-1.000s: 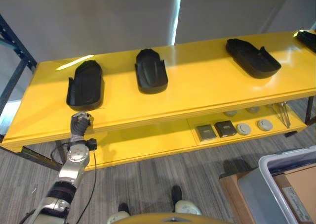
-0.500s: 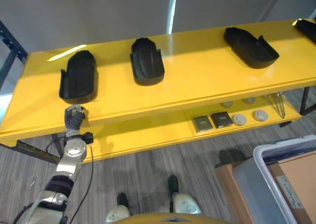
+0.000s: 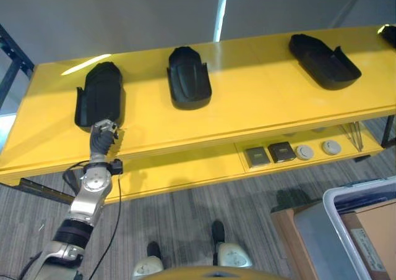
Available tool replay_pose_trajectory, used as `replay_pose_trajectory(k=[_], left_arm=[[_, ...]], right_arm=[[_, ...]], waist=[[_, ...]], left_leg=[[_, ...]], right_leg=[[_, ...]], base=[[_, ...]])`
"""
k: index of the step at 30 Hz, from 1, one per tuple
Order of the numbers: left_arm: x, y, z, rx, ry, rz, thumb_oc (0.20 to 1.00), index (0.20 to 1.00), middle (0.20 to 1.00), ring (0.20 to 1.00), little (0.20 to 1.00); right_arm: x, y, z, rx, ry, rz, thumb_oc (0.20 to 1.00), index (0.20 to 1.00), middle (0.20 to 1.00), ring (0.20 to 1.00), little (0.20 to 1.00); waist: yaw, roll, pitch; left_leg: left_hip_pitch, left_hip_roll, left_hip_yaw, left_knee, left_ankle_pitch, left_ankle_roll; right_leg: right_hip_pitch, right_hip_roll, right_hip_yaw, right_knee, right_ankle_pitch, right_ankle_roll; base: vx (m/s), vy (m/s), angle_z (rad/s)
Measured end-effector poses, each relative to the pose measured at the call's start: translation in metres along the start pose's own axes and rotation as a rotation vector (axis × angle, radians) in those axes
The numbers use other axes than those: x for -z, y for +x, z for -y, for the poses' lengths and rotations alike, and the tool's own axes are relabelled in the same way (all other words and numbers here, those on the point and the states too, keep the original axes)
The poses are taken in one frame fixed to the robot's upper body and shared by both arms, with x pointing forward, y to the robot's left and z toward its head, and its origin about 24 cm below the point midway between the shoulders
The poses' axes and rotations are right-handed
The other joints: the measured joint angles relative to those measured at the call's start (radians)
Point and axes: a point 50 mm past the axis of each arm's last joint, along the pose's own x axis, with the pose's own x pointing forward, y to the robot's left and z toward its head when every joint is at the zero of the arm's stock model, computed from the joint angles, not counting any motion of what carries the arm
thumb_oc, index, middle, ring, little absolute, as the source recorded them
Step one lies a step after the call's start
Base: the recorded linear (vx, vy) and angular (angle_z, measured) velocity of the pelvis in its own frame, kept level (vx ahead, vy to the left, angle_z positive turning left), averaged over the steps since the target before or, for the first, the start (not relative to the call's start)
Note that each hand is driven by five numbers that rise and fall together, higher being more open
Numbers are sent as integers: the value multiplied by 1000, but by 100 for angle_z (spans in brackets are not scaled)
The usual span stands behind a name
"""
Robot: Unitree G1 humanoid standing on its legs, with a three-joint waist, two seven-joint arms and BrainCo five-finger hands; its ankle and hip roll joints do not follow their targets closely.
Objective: Move parts from the plastic box to the shelf.
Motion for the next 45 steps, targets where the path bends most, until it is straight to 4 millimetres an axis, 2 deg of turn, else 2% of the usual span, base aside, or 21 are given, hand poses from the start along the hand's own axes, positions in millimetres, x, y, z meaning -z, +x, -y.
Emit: replay_pose_trajectory(k=[6,10,14,21,29,38,45], left_arm=[[6,-2,-2,-7,12,-30,200,200,200,200,200],[27,-4,-7,-43,40,-115,200,200,200,200,200],[37,-2,-9,-81,47,-155,200,200,200,200,200],[48,14,-18,-177,94,-221,200,200,200,200,200],[48,21,-21,-220,102,-231,200,200,200,200,200],[38,31,-23,-238,89,-204,200,200,200,200,200],[30,46,-29,-290,62,-221,200,200,200,200,200]], right_arm=[[0,0,0,0,0,-1,1000,1000,1000,1000,1000],[3,0,0,0,-2,-12,1000,1000,1000,1000,1000],[7,0,0,-1,-6,-26,1000,1000,1000,1000,1000],[8,-1,-1,-5,-17,-28,1000,1000,1000,1000,1000],[9,-1,-1,-6,-19,-31,1000,1000,1000,1000,1000],[9,0,4,2,-53,-30,1000,1000,1000,1000,1000],[2,1,7,6,-57,-10,1000,1000,1000,1000,1000]], waist=[[7,10,-5],[-3,25,-16],[-15,32,-35],[-41,13,-66],[-53,4,-67],[-64,-9,-60],[-72,-14,-38]], left_leg=[[1,0,0,-5,-6,4],[-1,1,1,-6,-5,4],[-1,1,3,-6,-5,4],[9,1,18,-6,-5,4],[6,1,26,-6,-10,-3],[-2,0,29,-6,-5,3],[-2,0,33,-6,-9,-3]], right_leg=[[2,-2,-2,-3,-11,3],[2,-2,0,-3,-14,-2],[2,-1,3,-3,-14,-2],[2,-1,11,-3,-13,-1],[-4,0,16,-3,-13,-1],[-19,1,20,-3,-8,0],[-23,1,28,-3,-8,0]], base=[[0,0,0],[0,0,0],[0,0,0],[13,7,-5],[1,3,-3],[0,0,0],[2,1,-2]])
